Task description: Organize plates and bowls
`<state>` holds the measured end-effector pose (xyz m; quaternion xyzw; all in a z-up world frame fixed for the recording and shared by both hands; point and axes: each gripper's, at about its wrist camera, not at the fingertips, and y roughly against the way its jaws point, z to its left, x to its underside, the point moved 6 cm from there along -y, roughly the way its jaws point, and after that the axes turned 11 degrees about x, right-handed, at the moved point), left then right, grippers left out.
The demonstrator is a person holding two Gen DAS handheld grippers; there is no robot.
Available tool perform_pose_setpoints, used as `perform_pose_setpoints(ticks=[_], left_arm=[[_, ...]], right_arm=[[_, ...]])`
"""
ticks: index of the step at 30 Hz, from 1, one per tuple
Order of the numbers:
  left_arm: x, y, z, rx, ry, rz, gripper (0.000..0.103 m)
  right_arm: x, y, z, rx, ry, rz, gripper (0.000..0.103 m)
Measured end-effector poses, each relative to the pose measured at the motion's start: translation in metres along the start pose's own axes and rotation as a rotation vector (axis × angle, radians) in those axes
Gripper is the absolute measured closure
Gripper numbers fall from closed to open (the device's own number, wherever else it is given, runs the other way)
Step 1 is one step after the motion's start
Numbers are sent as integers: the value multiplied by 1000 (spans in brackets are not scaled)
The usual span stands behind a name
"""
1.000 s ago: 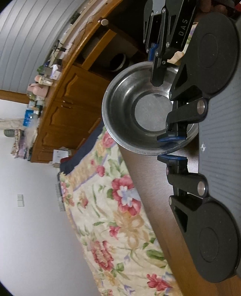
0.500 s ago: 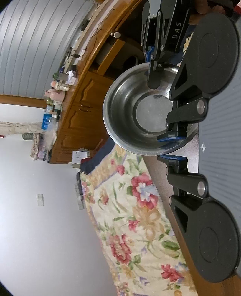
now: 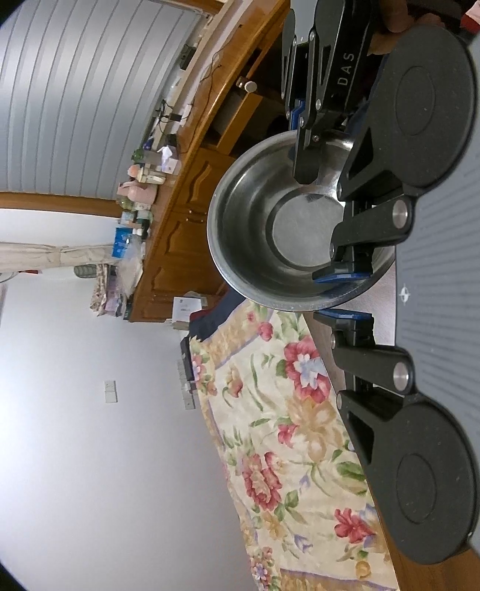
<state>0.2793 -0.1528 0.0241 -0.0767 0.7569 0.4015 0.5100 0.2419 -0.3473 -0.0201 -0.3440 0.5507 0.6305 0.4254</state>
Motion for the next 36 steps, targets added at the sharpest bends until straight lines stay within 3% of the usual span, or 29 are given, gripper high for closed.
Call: perform_pose_setpoints(ticks=[25, 36], left_arm=[[37, 90, -18, -37, -39, -83, 87], [63, 104, -16, -42, -18, -83, 87]], right_arm=[[16, 41, 43, -88, 5, -8, 87], [36, 47, 60, -131, 22, 18, 87]])
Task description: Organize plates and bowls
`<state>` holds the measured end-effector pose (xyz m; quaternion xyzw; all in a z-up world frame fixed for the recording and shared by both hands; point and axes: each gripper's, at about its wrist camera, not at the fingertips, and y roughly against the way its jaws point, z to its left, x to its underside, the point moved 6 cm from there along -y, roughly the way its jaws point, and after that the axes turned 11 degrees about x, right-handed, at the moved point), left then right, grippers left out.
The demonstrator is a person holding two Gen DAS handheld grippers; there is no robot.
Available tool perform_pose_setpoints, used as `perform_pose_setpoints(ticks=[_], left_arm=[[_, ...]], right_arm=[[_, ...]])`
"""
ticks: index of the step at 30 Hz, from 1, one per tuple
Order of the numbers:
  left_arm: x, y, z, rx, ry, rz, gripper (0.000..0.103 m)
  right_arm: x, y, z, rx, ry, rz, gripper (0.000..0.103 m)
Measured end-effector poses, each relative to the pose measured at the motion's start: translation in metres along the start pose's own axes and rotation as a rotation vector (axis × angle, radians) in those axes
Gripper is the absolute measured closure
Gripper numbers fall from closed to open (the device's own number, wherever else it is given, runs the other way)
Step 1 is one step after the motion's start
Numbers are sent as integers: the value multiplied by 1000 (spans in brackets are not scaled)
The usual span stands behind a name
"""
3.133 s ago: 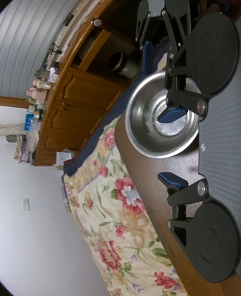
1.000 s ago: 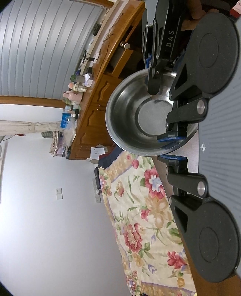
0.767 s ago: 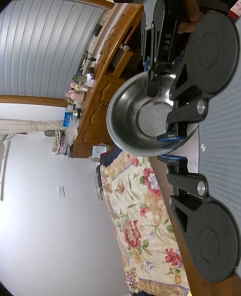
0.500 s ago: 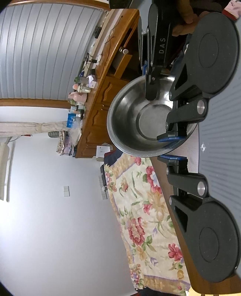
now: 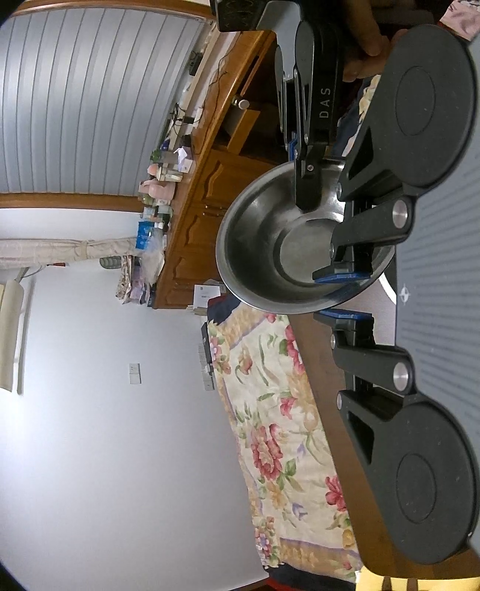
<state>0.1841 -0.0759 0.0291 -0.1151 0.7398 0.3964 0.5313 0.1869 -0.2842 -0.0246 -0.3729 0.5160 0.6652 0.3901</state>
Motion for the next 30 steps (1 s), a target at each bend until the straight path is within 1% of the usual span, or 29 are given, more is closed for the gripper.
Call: perform_pose_setpoints(ticks=[11, 17, 21, 30], left_arm=[[36, 2, -2, 37, 28, 24, 87], [55, 3, -8, 57, 50, 30, 87], [73, -1, -11, 52, 64, 38, 87], [109, -14, -13, 22, 89, 88, 85]], right_arm=[[28, 9, 11, -23, 14, 48, 87], [35, 12, 11, -28, 9, 64, 87], [46, 9, 9, -20, 11, 83, 87], [77, 2, 12, -3, 27, 140, 88]])
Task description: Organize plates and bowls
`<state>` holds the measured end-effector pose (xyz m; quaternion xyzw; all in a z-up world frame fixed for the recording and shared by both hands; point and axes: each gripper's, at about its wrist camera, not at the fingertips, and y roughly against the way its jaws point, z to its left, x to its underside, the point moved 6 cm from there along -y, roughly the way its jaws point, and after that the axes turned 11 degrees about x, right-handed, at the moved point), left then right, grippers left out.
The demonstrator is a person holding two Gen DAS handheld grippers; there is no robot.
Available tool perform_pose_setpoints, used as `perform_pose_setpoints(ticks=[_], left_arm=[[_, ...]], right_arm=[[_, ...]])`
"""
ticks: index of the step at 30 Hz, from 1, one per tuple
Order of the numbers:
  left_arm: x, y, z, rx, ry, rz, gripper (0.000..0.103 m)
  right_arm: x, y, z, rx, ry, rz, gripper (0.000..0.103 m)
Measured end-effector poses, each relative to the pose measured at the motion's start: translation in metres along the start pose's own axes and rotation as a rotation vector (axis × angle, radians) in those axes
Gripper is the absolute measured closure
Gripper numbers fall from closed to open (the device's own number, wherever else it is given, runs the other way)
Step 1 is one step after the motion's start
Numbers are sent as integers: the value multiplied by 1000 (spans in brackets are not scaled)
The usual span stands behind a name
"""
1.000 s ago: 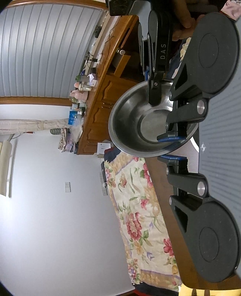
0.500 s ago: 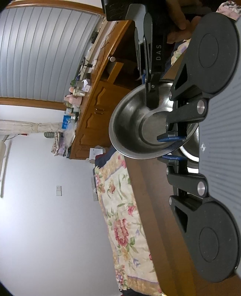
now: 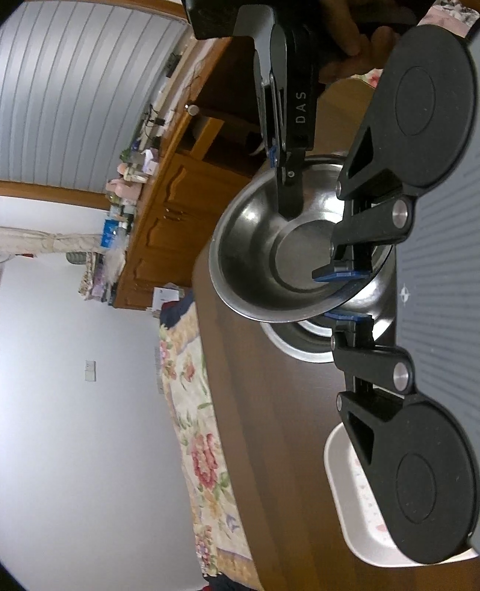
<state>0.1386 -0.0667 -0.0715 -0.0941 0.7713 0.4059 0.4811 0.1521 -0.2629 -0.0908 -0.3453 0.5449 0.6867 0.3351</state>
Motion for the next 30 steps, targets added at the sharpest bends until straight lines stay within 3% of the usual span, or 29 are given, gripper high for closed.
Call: perform_pose_setpoints(ticks=[11, 26, 30], left_arm=[[9, -14, 0, -58, -20, 7, 82], [17, -18, -2, -72, -29, 3, 80], [17, -20, -4, -77, -26, 0, 80]], right_arm=[[12, -3, 7, 62, 62, -40, 86], [16, -5, 3, 87, 70, -77, 83], [16, -6, 3, 85, 73, -82, 78]])
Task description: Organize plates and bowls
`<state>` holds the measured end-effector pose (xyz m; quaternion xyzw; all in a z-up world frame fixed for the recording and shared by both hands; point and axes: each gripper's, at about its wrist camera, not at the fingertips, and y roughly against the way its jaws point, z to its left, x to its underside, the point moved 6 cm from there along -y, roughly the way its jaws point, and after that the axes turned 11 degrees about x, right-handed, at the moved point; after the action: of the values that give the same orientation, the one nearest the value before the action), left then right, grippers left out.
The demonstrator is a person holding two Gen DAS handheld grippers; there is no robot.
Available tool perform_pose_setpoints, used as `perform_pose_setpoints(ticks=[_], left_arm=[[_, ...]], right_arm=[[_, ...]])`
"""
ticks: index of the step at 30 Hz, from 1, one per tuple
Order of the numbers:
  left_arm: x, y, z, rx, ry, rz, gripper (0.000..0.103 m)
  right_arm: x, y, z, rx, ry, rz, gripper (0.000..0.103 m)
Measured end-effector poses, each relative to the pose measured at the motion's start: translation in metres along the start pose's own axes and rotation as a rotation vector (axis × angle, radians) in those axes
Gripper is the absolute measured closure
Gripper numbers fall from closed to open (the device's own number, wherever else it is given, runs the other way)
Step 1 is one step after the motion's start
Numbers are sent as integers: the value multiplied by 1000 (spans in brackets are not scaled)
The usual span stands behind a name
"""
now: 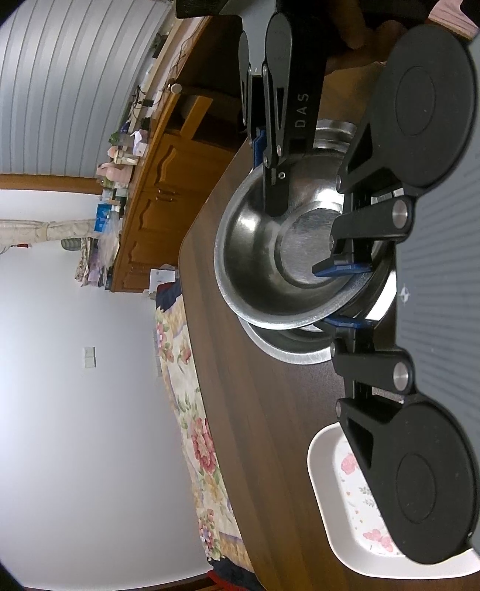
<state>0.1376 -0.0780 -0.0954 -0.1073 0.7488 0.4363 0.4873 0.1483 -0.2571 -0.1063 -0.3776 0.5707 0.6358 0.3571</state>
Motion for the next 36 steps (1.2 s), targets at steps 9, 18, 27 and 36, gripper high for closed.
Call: perform_pose_setpoints(ticks=[9, 18, 27, 36], left_arm=[[-2, 2, 1, -13, 16, -22, 77], [-12, 21, -1, -55, 4, -119, 37], [-4, 15, 3, -81, 36, -158, 21], [6, 10, 6, -92, 60, -145, 34]], right_arm=[[-7, -1, -6, -11, -47, -38, 68], [-12, 16, -13, 16, -55, -113, 54], [-3, 9, -20, 52, -38, -114, 44], [9, -6, -19, 39, -60, -91, 44]])
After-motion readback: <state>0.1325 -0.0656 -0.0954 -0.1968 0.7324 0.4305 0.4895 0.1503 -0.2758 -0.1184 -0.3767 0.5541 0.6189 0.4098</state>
